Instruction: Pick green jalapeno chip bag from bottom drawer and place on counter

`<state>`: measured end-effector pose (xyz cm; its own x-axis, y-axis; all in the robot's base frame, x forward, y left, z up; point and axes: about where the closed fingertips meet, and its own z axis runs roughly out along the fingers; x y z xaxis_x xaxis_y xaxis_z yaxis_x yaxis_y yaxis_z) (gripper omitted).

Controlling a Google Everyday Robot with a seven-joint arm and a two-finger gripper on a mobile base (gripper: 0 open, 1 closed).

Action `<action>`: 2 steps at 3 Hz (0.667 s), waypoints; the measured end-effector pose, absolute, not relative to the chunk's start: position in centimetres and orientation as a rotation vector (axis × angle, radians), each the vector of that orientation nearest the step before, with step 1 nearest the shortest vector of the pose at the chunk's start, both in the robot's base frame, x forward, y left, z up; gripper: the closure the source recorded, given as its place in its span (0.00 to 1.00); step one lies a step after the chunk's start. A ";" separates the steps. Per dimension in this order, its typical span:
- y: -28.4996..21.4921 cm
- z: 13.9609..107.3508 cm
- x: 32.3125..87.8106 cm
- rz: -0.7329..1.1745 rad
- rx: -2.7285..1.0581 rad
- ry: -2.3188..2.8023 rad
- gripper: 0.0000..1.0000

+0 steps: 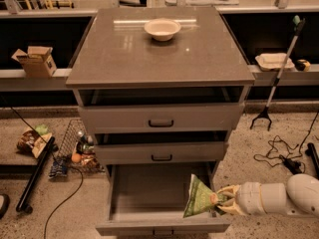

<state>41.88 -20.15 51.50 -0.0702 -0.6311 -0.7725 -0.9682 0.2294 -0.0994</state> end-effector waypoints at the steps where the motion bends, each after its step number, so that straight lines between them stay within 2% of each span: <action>1: -20.1 51.5 41.9 0.595 -1.482 1.785 1.00; 2: -18.4 57.0 43.6 0.573 -1.488 1.695 1.00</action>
Offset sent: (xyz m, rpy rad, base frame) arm 0.0502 0.0484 0.1721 0.0943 -0.2267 0.0723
